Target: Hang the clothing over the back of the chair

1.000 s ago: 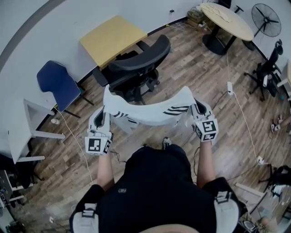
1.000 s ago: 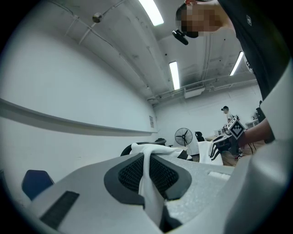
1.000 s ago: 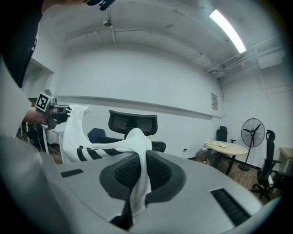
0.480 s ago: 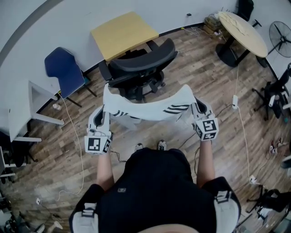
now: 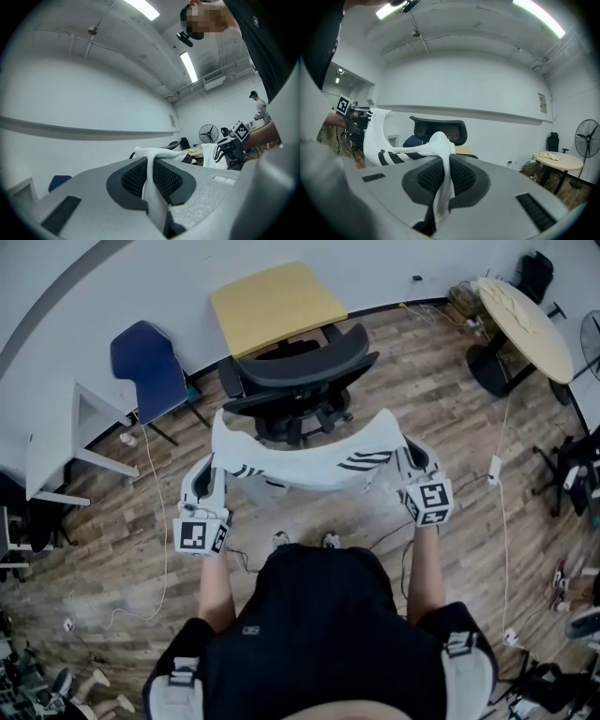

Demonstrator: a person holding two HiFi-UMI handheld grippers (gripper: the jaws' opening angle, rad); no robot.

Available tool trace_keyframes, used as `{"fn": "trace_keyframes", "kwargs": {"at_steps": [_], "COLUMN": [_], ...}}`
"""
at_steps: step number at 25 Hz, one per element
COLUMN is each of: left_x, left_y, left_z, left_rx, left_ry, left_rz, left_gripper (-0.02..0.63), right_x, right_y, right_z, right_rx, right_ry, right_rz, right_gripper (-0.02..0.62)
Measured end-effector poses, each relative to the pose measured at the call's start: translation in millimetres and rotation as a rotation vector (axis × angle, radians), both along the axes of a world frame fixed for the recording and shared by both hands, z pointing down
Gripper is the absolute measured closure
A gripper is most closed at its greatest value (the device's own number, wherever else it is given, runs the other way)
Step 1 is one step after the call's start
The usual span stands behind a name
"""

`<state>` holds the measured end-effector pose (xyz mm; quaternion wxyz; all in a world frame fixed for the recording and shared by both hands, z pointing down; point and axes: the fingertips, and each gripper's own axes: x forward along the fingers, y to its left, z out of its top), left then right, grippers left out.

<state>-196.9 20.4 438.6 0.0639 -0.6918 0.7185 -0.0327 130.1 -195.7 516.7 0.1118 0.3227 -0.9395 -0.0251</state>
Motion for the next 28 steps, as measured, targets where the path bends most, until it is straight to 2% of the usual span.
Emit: {"fn": "trace_keyframes", "kwargs": {"at_steps": [13, 21, 28], "left_x": [22, 14, 6], "left_y": [16, 0, -6], "left_z": [-8, -26, -34], "left_rx": [0.012, 0.008, 0.039], "left_ry": [-0.011, -0.026, -0.035], "left_rz": [-0.077, -0.079, -0.079], "left_gripper": [0.583, 0.583, 0.583], "right_x": [-14, -25, -26], "right_y": [-18, -39, -47], "right_z": [-4, -22, -26], "right_rx": [0.029, 0.035, 0.058], "right_ry": [-0.020, -0.015, -0.019], "right_rz": [-0.114, -0.117, -0.100], "right_gripper": [0.589, 0.589, 0.589]}}
